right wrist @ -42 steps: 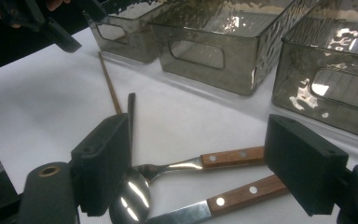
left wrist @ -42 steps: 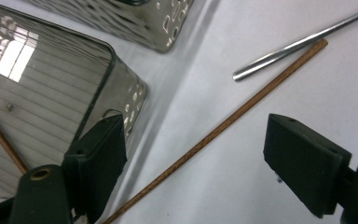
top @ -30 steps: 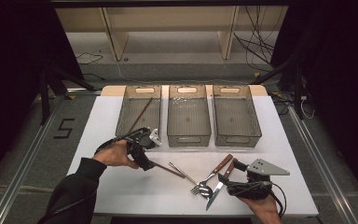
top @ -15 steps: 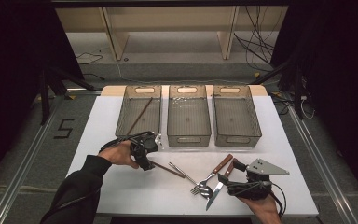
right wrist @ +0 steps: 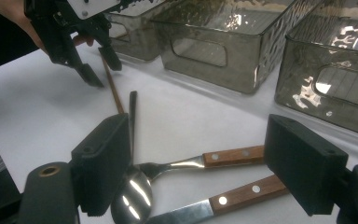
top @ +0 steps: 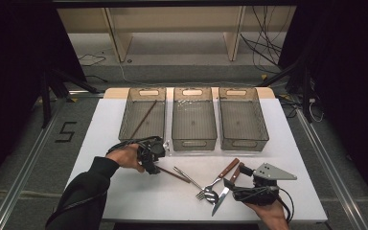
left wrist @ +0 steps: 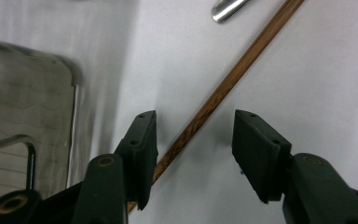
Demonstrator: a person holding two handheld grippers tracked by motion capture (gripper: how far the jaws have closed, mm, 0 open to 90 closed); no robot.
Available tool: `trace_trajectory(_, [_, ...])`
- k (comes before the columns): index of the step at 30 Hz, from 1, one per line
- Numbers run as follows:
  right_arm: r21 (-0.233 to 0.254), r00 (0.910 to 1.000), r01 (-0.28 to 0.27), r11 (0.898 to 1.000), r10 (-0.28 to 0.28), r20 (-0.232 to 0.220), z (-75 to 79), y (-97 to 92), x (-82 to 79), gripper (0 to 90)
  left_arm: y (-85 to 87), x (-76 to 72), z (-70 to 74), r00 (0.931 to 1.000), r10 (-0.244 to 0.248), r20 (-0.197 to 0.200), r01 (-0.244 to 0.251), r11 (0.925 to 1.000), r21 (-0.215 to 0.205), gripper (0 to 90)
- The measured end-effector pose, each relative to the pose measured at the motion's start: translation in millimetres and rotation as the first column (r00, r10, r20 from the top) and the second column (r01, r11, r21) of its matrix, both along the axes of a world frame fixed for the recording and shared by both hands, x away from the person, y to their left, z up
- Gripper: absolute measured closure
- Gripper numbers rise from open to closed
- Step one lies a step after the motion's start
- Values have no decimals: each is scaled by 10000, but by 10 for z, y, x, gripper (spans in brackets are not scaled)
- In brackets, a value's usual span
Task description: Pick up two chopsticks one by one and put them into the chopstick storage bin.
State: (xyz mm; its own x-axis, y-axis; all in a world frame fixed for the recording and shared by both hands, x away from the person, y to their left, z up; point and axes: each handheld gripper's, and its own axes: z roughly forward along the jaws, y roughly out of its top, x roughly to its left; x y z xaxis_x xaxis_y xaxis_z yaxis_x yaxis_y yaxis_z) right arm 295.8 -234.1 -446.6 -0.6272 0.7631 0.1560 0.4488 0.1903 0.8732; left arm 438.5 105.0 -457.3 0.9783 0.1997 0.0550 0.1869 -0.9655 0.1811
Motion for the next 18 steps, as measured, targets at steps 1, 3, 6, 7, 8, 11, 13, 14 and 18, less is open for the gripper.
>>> trace_trajectory(1, [3, 10000, 2, 10000, -2, 6, 0, -1, 0, 239, 3, 6, -10, 10000, -9, -34, 9, 10000, 12, 506])
trace_trajectory(3, [6, 10000, 10, 10000, -10, -6, -1, -2, 1, 239, 11, 12, -24, 9998, -22, -176, 22, 10000, -25, 523])
trace_trajectory(6, [1, 10000, 20, 10000, -20, -9, -1, -1, 1, 240, 17, 11, -18, 9995, -50, -317, 50, 10000, 14, 554])
trace_trajectory(7, [5, 10000, 22, 10000, -22, -17, -2, -1, 2, 239, 17, 9, -19, 9993, -44, -371, 45, 10000, 17, 569])
trace_trajectory(8, [10, 10000, 22, 10000, -22, -18, -2, -1, 2, 239, 16, 5, -19, 9992, -46, -388, 47, 10000, 20, 585])
trace_trajectory(11, [11, 10000, 24, 10000, -24, -19, -1, -1, 1, 239, 17, -7, -14, 9987, -165, -480, 173, 9997, 162, 613])
trace_trajectory(13, [15, 10000, 19, 10000, -19, -8, -2, -3, 1, 240, 23, -31, -13, 9984, -230, -524, 245, 9994, 264, 626])
trace_trajectory(14, [25, 10000, 17, 10000, -17, -20, -2, -4, 1, 240, 27, -39, -14, 9982, -249, -548, 264, 9993, 269, 635])
trace_trajectory(18, [37, 10000, 33, 10000, -33, -17, -5, -10, 5, 240, 57, -74, -10, 9969, -520, -585, 545, 9976, 427, 685])
